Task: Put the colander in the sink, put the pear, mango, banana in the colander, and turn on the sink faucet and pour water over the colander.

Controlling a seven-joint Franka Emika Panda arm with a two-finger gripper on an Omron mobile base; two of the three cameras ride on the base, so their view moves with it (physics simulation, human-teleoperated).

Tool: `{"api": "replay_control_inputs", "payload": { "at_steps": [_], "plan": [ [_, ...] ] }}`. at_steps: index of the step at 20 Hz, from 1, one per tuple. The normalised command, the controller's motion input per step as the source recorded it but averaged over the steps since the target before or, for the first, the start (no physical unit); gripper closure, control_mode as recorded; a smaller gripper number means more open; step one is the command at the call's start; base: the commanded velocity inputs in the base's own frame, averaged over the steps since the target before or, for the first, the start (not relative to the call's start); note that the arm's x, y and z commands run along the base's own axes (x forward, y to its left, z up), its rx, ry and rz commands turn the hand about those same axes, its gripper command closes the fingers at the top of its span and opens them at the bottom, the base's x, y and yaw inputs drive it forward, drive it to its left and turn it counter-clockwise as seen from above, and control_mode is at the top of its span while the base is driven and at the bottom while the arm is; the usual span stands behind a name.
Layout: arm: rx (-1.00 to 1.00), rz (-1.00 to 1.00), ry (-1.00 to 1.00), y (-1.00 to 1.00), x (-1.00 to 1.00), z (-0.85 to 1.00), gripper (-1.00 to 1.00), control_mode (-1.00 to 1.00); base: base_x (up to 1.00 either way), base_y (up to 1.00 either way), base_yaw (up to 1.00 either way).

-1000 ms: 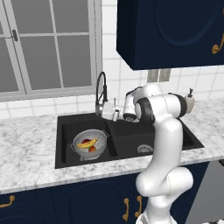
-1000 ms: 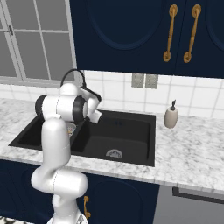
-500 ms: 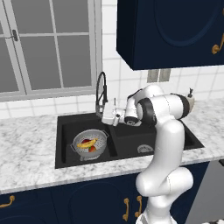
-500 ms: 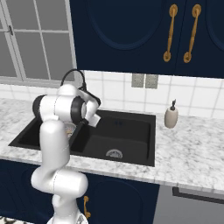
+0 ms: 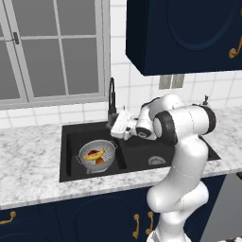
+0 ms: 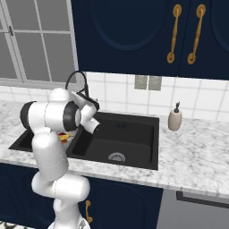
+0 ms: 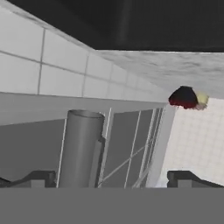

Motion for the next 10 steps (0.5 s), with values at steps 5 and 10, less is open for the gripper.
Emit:
{"api": "replay_control_inputs", "payload": {
  "at_steps": [5,10],
  "plan": [
    [-0.03,-0.17,-0.20,0.25,-0.10,0.08,-1.00,-1.00,0.00,0.00,0.00],
    [-0.05,-0.18,-0.27,0.42,-0.72,0.34,-1.00,-1.00,0.00,0.00,0.00]
  ]
}}
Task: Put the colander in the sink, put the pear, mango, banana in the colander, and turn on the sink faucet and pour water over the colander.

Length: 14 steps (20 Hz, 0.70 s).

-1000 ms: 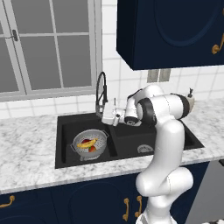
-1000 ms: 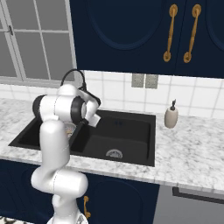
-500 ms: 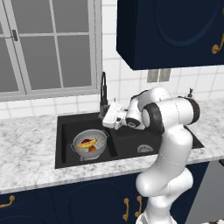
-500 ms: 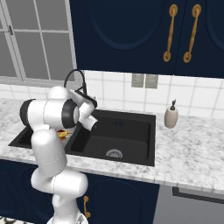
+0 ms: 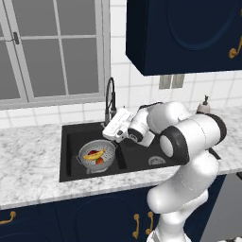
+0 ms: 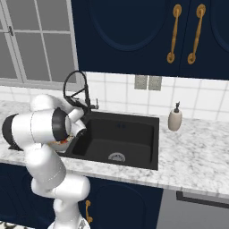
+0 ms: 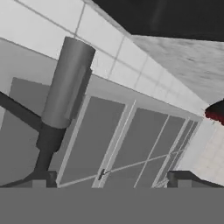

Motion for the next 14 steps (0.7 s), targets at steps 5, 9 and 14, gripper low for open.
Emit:
{"api": "replay_control_inputs", "payload": {
  "at_steps": [5,9,14],
  "plan": [
    [-0.08,-0.20,-0.31,0.52,-0.78,0.60,-1.00,-1.00,0.00,0.00,0.00],
    [-0.20,-0.42,0.04,-0.11,-0.21,0.53,-1.00,-1.00,0.00,0.00,0.00],
    [-0.12,-0.46,0.34,-0.79,0.12,0.42,-1.00,-1.00,0.00,0.00,0.00]
  ]
}}
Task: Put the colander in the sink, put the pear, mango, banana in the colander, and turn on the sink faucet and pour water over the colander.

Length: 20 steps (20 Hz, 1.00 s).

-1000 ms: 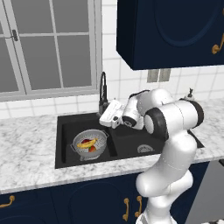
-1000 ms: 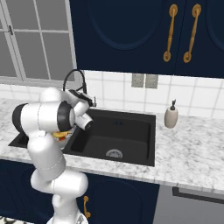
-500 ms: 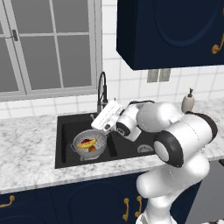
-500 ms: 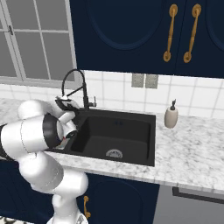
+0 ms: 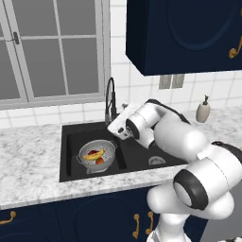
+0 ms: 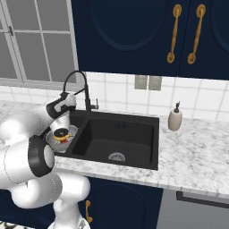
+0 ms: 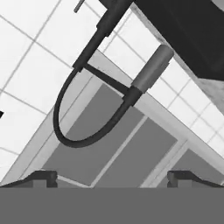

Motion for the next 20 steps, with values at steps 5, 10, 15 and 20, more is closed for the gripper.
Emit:
{"api": "replay_control_inputs", "payload": {
  "at_steps": [5,10,15,20],
  "plan": [
    [0.00,-0.30,0.34,-0.84,0.00,0.40,-1.00,-1.00,0.00,0.00,0.00],
    [0.14,-0.12,0.31,-0.96,0.16,0.07,-1.00,-1.00,0.00,0.00,0.00],
    [0.28,0.06,0.16,-0.99,0.23,-0.02,-1.00,-1.00,0.00,0.00,0.00],
    [0.26,0.22,0.03,-1.00,0.16,-0.03,-1.00,-1.00,0.00,0.00,0.00]
  ]
}}
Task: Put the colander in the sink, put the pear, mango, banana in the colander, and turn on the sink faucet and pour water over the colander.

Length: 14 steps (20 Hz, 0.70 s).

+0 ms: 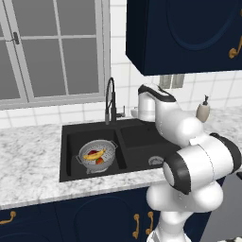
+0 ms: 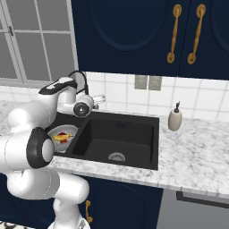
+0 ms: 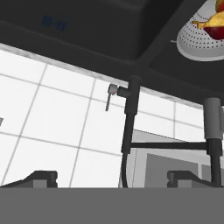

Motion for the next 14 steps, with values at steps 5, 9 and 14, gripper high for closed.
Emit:
{"api": "replay_control_inputs", "payload": {
  "at_steps": [5,9,14],
  "plan": [
    [0.08,0.18,0.00,-0.74,0.37,-0.29,-1.00,-1.00,0.00,0.00,0.00],
    [0.00,0.04,0.00,-0.18,0.54,-0.60,-1.00,-1.00,0.00,0.00,0.00],
    [0.00,0.09,-0.14,0.00,0.22,-0.97,-1.00,-1.00,0.00,0.00,0.00]
  ]
}}
